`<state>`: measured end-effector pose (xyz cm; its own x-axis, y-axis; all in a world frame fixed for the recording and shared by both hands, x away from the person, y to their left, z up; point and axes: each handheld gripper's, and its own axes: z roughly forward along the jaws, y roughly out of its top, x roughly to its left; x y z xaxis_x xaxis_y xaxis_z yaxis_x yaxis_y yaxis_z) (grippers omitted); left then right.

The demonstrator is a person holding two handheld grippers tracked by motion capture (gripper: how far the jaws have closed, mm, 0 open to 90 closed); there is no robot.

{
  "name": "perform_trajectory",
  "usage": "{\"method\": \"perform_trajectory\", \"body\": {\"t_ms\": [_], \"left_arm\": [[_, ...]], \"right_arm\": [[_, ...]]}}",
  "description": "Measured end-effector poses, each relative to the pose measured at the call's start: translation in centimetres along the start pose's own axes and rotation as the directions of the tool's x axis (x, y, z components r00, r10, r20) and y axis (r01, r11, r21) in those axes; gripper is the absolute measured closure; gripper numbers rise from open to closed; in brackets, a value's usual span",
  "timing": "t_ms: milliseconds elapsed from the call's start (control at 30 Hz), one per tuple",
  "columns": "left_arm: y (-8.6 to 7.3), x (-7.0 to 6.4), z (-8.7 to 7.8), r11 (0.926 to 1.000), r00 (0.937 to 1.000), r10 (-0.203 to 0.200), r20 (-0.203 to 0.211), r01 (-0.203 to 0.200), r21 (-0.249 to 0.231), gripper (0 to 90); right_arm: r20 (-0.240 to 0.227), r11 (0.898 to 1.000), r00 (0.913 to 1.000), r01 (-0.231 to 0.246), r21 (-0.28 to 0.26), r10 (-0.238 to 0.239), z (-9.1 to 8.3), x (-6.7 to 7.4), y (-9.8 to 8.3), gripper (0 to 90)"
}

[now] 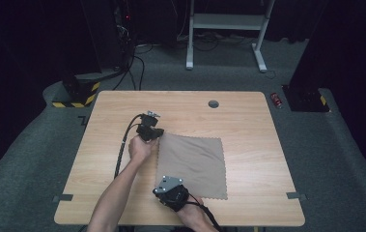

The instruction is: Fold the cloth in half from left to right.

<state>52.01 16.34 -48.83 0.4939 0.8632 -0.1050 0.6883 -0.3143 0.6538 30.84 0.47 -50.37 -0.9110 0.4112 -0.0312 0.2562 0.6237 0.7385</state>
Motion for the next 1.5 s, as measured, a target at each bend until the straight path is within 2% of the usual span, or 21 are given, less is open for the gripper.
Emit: {"method": "perform_trajectory", "body": {"t_ms": [400, 600, 800, 967, 1233, 1400, 1500], "left_arm": [[-0.6, 2.9, -1.5, 0.999, 0.9987, -0.045, -0.025, 0.045, 0.001, 89.9], [-0.8, 4.4, -3.3, 0.9975, 0.9968, -0.069, -0.039, 0.069, -0.017, 89.9], [-1.2, 5.3, -5.0, 0.9974, 0.996, -0.071, -0.055, 0.07, -0.019, 89.8], [-1.1, 4.6, -4.1, 0.9982, 0.9971, -0.059, -0.047, 0.059, -0.016, 89.8], [-0.5, 1.8, -1.2, 0.9998, 0.9998, -0.018, 0.006, 0.018, -0.009, 89.7], [-0.3, 0.6, -0.1, 0.9997, 0.9994, -0.017, 0.031, 0.018, -0.016, 89.6], [-0.1, 0.3, 0.2, 0.999, 0.998, -0.033, 0.054, 0.034, -0.027, 89.6]], "right_arm": [[-0.037, 1.0, 0.9993, -0.002, -0.009, 0.002, 1.2, -0.1, 2.0, 90.0], [-0.069, 0.999, 0.9976, -0.005, -0.034, 0.003, 1.6, 0.2, 3.6, 90.0], [-0.094, 0.998, 0.9955, -0.001, -0.07, -0.006, 1.7, 0.8, 4.6, 90.0], [-0.09, 0.997, 0.9958, -0.025, -0.075, 0.018, 1.3, 0.5, 3.6, 90.0], [-0.049, 0.997, 0.997, -0.062, -0.05, 0.059, 0.2, -0.6, 0.8, 90.0], [-0.019, 0.995, 0.996, -0.088, -0.043, 0.087, -0.7, -1.1, -1.1, 90.0], [0.0, 0.994, 0.995, -0.099, -0.045, 0.099, -1.4, -1.3, -1.8, 90.0]]}}
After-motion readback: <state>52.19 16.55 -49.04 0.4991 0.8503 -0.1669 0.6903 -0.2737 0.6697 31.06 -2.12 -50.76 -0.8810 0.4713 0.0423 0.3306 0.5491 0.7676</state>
